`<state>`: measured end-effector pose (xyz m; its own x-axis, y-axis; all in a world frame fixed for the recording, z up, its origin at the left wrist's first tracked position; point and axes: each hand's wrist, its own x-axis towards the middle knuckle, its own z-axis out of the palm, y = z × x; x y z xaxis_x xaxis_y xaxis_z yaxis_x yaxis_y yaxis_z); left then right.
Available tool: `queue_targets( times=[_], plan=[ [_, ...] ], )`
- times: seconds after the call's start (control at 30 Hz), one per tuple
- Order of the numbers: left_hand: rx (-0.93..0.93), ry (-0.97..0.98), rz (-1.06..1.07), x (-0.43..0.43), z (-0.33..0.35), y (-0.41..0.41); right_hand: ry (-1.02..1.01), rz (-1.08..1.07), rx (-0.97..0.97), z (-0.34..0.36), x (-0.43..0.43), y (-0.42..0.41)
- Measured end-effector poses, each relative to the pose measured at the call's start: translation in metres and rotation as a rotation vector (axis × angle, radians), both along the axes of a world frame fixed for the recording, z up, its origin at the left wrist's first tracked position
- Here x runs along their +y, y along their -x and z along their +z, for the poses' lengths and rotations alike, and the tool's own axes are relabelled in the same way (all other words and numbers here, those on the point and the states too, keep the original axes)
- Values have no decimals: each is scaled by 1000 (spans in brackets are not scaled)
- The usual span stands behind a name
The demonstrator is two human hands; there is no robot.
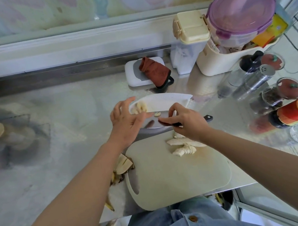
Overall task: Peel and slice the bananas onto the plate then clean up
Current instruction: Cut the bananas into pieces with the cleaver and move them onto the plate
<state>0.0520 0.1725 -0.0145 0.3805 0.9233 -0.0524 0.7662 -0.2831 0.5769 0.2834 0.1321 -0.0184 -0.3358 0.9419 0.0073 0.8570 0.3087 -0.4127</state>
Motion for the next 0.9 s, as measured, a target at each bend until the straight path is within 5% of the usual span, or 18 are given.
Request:
queue_targets(
  times=[0.13,0.9],
  plan=[
    [90,22,-199,-5,5,-11,-14,13,-26,-5,1,7],
    [307,67,64,-8,-2,-19,-169,-97,-56,-6,-26,-19]
  ],
)
